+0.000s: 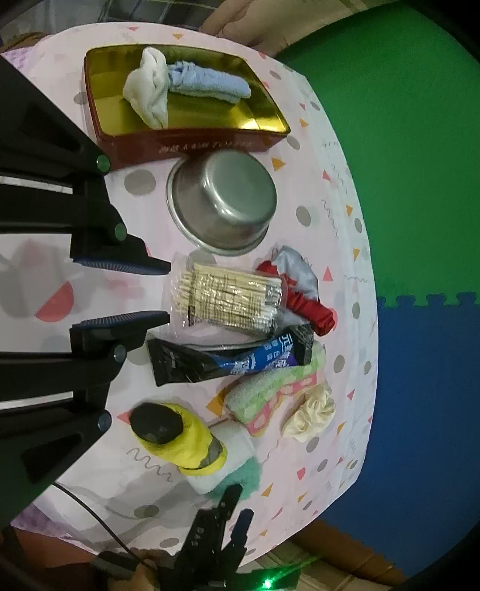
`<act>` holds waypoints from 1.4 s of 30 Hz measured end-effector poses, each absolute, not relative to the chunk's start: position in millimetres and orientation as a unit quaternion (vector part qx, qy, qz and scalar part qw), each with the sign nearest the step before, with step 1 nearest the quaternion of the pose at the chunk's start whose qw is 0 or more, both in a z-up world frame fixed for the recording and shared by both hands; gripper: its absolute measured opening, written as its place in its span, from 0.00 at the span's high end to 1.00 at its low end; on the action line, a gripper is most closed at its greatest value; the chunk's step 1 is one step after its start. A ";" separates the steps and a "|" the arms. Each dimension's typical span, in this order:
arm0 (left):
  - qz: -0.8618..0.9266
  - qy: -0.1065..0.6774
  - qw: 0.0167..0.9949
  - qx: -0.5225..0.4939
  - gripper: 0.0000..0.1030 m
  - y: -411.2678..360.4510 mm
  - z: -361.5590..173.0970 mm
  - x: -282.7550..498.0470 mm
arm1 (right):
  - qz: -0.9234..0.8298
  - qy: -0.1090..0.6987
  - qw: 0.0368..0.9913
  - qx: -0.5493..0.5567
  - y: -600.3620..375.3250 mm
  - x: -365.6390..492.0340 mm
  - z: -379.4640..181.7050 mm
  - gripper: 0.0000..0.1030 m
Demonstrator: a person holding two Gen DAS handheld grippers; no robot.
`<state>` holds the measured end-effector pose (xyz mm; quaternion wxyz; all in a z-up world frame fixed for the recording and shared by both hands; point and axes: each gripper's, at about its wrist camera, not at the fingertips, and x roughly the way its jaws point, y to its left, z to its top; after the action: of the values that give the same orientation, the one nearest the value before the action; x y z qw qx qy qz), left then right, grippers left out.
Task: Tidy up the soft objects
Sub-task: 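Move both tools back over the remaining items on the table, then grasp the blue protein pouch with the left tool while the right tool grasps the green scrunchie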
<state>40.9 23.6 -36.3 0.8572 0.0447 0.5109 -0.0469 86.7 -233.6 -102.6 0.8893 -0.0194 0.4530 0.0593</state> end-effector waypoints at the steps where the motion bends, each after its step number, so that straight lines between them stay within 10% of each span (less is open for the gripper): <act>1: -0.047 0.512 0.856 0.043 0.80 22.6 -37.3 43.1 | 0.059 0.455 0.888 -0.017 -234.4 88.4 -105.2 0.34; 9: -0.052 0.519 0.853 0.031 0.80 12.7 -42.8 60.1 | 0.052 0.452 0.890 -0.018 -236.8 97.2 -122.3 0.45; 15: -0.066 0.521 0.851 0.031 0.80 -2.1 -47.2 74.1 | 0.038 0.434 0.900 -0.033 -237.8 100.4 -120.2 0.78; 42: -0.078 0.574 0.815 0.020 0.76 -38.4 -102.3 124.8 | 0.047 0.418 0.907 0.003 -250.3 103.1 -124.3 0.75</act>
<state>124.8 -38.4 -102.3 0.8150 0.0200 0.5737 -0.0784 103.1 -250.3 -124.3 0.9074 0.0026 0.4175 0.0473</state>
